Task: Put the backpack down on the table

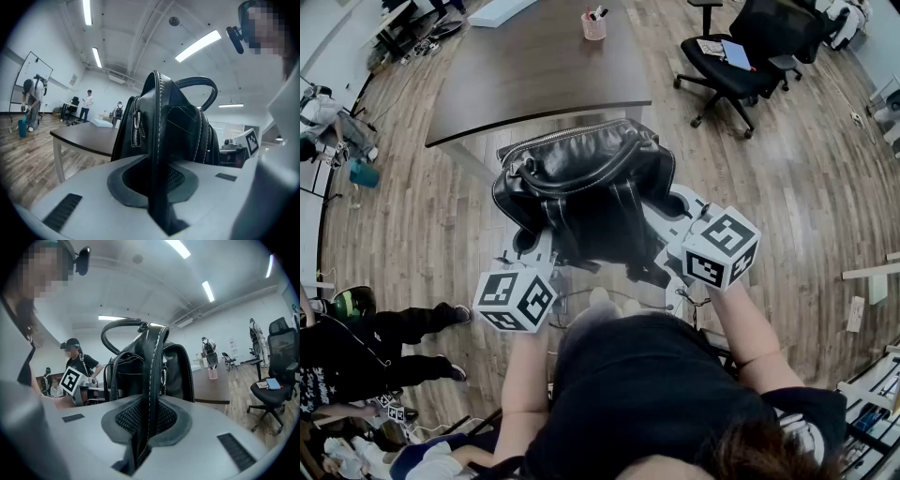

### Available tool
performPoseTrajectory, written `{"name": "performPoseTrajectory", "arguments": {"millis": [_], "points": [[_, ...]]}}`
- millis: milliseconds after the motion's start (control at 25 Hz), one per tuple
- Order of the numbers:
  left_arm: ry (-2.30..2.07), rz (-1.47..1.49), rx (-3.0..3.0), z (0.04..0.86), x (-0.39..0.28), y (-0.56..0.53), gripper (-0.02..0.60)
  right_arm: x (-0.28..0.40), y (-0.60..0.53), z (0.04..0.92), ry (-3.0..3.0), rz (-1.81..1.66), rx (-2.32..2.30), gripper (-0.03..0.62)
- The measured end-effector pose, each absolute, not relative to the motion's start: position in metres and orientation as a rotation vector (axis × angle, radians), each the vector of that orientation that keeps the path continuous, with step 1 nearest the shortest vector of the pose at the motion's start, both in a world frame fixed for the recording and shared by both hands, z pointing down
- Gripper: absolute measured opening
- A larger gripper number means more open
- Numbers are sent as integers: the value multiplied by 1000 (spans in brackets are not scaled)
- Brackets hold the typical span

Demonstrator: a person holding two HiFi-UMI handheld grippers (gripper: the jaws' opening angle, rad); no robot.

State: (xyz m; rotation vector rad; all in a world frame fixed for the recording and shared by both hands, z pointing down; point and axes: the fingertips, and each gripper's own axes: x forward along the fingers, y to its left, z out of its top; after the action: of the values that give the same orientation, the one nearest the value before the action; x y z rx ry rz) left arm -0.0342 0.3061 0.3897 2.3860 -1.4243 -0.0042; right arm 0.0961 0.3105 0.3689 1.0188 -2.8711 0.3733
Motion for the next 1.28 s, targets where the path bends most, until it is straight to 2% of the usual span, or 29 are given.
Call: {"name": "performPoseTrajectory", "arguments": {"millis": [560,1280], "points": [[-1453,21,2332,402,-24,313,58,107,311,383,-2868,413,982,54],[-1483,78,2312,400,-73,234,57,57,236,384,-2849,532,981,55]]}}
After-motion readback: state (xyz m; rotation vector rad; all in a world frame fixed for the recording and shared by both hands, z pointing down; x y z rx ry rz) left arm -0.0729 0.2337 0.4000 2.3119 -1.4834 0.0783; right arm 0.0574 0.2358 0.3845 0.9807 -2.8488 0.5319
